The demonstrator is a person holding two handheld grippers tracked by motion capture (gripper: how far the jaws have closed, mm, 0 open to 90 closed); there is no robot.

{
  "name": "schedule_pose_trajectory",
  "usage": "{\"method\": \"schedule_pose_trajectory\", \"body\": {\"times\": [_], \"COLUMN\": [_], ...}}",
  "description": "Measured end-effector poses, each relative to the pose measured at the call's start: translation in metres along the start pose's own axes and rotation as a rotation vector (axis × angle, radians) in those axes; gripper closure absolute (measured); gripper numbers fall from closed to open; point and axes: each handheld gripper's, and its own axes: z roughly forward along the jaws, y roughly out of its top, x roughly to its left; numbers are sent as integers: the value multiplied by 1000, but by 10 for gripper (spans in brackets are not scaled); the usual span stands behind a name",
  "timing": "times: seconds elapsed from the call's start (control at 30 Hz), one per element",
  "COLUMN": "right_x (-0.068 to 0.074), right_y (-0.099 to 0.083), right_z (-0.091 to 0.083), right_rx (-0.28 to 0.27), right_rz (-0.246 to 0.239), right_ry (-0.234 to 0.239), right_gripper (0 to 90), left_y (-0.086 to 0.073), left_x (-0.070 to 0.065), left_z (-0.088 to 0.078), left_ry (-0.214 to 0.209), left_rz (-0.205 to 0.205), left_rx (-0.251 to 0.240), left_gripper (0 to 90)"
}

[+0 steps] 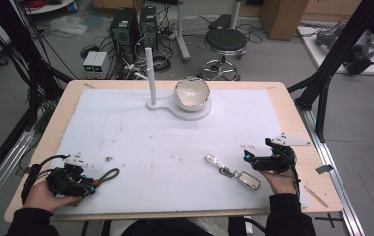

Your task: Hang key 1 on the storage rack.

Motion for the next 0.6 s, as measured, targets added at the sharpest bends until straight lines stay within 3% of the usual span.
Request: {"method": "schedule_pose_trajectory", "body": {"times": [0.13,0.4,0.6], "right_x": [-1,0,0], "right_y": [0,0,0], "right_z": [-1,0,1], "right_rx": [-12,-7,-1], "right_rz": [5,-1,-1], "right_ry": [-3,1,4], "right_gripper": [10,10,10], "left_y": [-3,-4,-4], "left_x": [7,9,11], "left_z": [-1,-2,-7], "left_ry": [-38,-5,-13], "left_rz": [-51,-57,-53], "left_rx": [-24,-48,-88], "left_gripper": [718,733,733]}}
